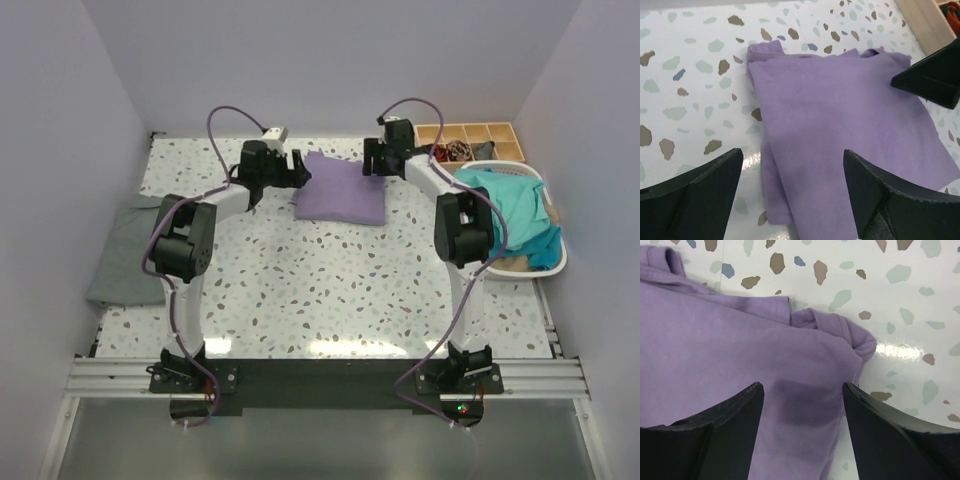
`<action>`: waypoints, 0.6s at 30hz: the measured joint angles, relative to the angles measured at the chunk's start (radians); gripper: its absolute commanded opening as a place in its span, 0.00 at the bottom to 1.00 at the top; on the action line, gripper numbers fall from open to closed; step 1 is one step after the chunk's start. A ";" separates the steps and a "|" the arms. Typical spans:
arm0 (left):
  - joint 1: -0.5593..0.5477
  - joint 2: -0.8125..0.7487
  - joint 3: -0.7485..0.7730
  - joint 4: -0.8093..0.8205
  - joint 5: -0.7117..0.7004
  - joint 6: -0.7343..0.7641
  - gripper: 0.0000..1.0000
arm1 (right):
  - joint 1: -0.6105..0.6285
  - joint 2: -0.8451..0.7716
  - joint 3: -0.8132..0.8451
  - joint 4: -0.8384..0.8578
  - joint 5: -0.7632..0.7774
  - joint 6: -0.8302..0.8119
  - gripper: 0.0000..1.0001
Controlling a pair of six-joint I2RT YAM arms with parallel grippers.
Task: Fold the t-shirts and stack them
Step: Neatly place the folded tshirt to the corner
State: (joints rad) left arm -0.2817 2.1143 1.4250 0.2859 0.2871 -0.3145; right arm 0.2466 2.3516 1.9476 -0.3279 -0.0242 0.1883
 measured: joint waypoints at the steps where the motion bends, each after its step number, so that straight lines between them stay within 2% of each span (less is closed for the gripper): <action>1: 0.000 0.000 -0.011 -0.002 -0.001 -0.002 0.86 | -0.001 -0.023 -0.025 0.011 0.004 -0.001 0.68; 9: 0.000 0.011 -0.047 -0.011 -0.014 -0.008 0.86 | -0.004 -0.183 -0.135 0.027 0.010 0.003 0.69; 18: 0.000 0.085 -0.039 0.005 0.029 -0.018 0.86 | -0.004 -0.214 -0.263 0.031 -0.021 0.047 0.69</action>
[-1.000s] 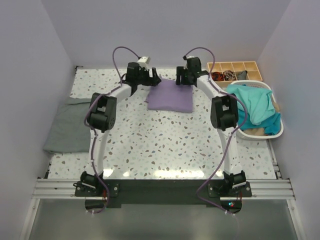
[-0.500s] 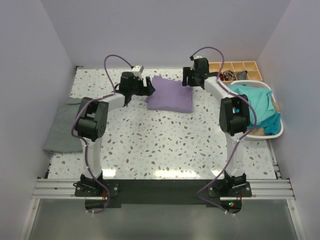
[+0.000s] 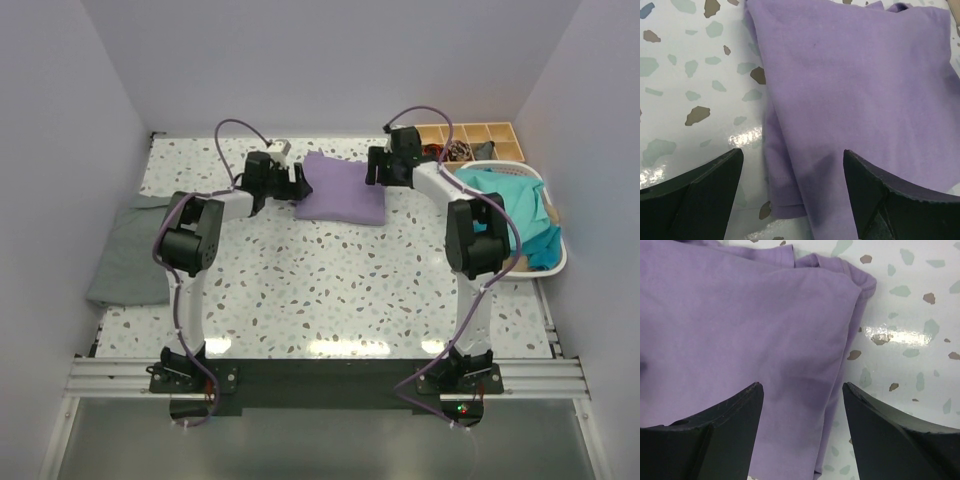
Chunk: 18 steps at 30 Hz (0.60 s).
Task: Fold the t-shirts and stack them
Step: Neatly place the folded tshirt to the corner
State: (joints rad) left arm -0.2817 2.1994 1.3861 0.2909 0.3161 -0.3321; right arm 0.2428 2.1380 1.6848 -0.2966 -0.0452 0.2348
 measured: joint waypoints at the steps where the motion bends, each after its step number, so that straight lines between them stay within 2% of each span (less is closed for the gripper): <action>1: 0.000 0.000 0.000 0.002 0.010 -0.002 0.86 | 0.000 0.000 -0.004 -0.005 -0.001 0.005 0.69; 14: -0.016 0.009 -0.043 0.097 0.167 -0.075 0.85 | -0.014 0.027 -0.053 -0.015 -0.070 0.107 0.69; 18: -0.038 0.018 -0.043 0.116 0.195 -0.095 0.74 | -0.015 0.050 -0.050 -0.027 -0.082 0.124 0.68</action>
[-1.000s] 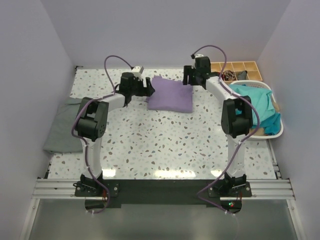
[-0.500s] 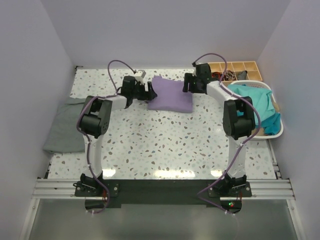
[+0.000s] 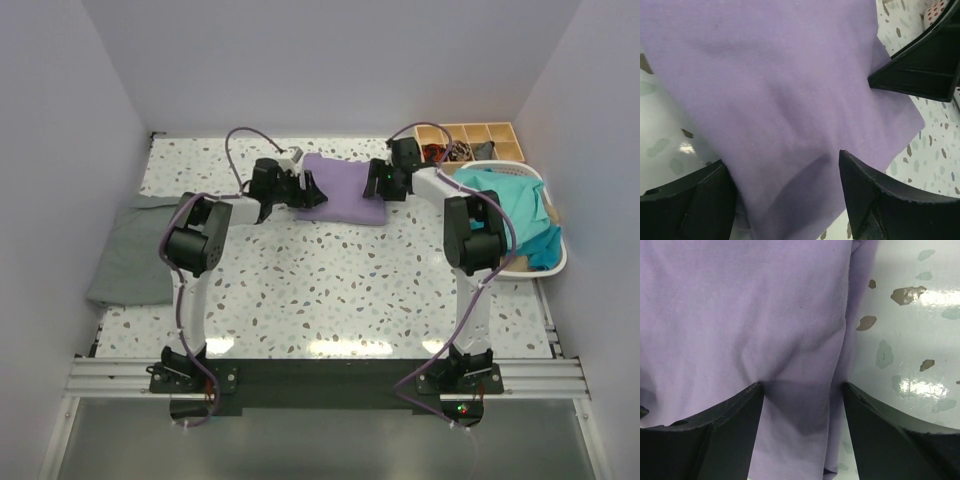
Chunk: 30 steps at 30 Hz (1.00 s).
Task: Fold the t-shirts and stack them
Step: Neatly place the folded tshirt to the corner
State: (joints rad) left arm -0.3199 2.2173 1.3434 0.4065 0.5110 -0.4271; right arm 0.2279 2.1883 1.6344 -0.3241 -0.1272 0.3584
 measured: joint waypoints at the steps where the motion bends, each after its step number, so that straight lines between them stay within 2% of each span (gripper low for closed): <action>1: -0.009 0.002 -0.001 0.002 0.002 -0.001 0.66 | 0.000 0.001 0.000 -0.001 -0.001 0.002 0.67; 3: -0.023 0.003 -0.007 0.005 0.001 -0.006 0.56 | -0.001 0.005 0.000 0.001 -0.010 0.004 0.64; 4: -0.031 0.003 -0.014 0.007 -0.001 -0.008 0.47 | -0.002 0.005 -0.001 0.003 -0.020 0.006 0.59; 7: -0.050 0.001 -0.050 0.038 -0.014 -0.015 0.36 | -0.007 0.005 -0.016 0.019 -0.053 0.012 0.55; 12: -0.071 -0.065 -0.169 0.076 -0.044 -0.026 0.36 | -0.014 -0.039 -0.107 0.090 -0.093 0.021 0.56; 17: -0.093 -0.199 -0.353 0.080 -0.081 -0.027 0.36 | 0.003 -0.179 -0.305 0.099 -0.100 0.027 0.57; 18: -0.103 -0.275 -0.453 0.079 -0.097 -0.033 0.38 | 0.026 -0.272 -0.421 0.079 -0.099 0.027 0.61; 19: -0.103 -0.279 -0.457 0.078 -0.097 -0.034 0.47 | 0.027 -0.277 -0.427 0.075 -0.100 0.027 0.62; 21: -0.113 -0.314 -0.500 0.087 -0.105 -0.038 0.53 | 0.047 -0.333 -0.492 0.067 -0.090 0.027 0.65; 22: -0.117 -0.341 -0.526 0.084 -0.115 -0.039 0.66 | 0.053 -0.360 -0.521 0.062 -0.085 0.027 0.66; 24: -0.130 -0.393 -0.575 0.077 -0.134 -0.043 0.81 | 0.067 -0.421 -0.576 0.039 -0.071 0.027 0.68; 25: -0.138 -0.417 -0.589 0.070 -0.143 -0.045 1.00 | 0.071 -0.447 -0.593 0.029 -0.064 0.026 0.68; 30: -0.166 -0.485 -0.605 0.016 -0.233 -0.033 1.00 | 0.073 -0.555 -0.608 -0.002 0.009 0.012 0.70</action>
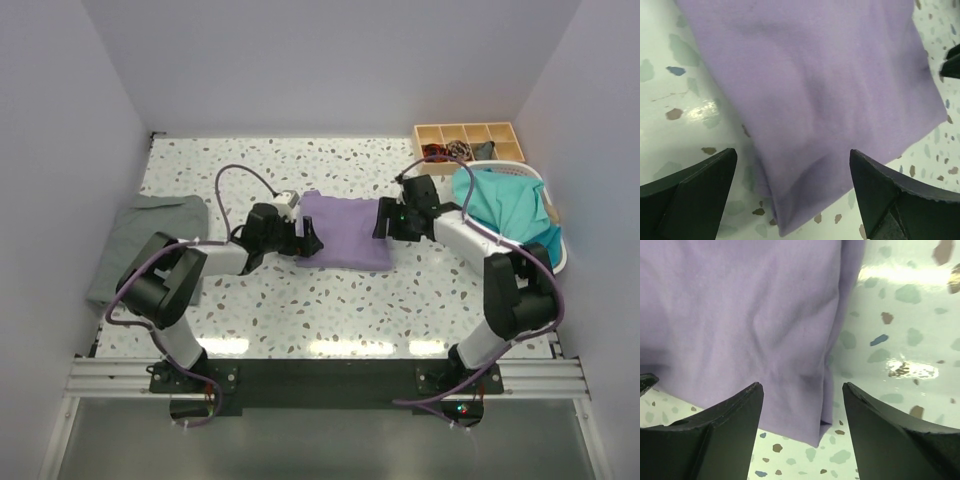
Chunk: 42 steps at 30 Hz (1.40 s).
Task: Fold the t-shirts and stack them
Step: Neatly place the folded tshirt to the corner
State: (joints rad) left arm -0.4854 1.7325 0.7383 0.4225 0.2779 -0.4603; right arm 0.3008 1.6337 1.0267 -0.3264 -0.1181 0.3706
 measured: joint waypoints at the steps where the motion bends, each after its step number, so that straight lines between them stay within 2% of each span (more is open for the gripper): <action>1: 0.000 -0.004 0.000 -0.012 -0.021 0.004 1.00 | 0.000 -0.015 0.001 -0.002 0.012 -0.003 0.72; 2: 0.000 -0.007 0.000 -0.025 -0.042 0.009 1.00 | -0.001 -0.031 0.003 -0.006 0.027 -0.009 0.85; 4: 0.000 -0.010 0.006 -0.048 -0.072 0.015 1.00 | -0.001 -0.055 0.013 -0.018 0.054 -0.019 0.87; 15: 0.000 -0.066 0.090 -0.112 -0.205 0.066 1.00 | -0.001 -0.100 0.028 -0.043 0.133 -0.079 0.88; 22: 0.001 0.043 0.206 -0.086 -0.130 0.082 0.99 | -0.001 -0.101 0.028 -0.069 0.146 -0.086 0.88; 27: 0.001 0.124 0.195 -0.080 -0.067 0.074 0.99 | -0.001 -0.101 0.028 -0.071 0.150 -0.088 0.88; 35: 0.000 0.123 0.157 -0.044 -0.080 0.067 1.00 | -0.001 -0.101 0.027 -0.070 0.145 -0.091 0.88; 40: -0.001 0.115 0.141 -0.043 -0.090 0.064 0.82 | -0.001 -0.100 0.013 -0.063 0.130 -0.091 0.88; 42: -0.001 0.143 0.154 -0.010 -0.060 0.051 0.72 | -0.001 -0.100 0.012 -0.063 0.127 -0.091 0.88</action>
State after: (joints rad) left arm -0.4862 1.8751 0.8921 0.4122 0.2184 -0.4095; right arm 0.3000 1.5333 1.0389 -0.3897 0.0090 0.2798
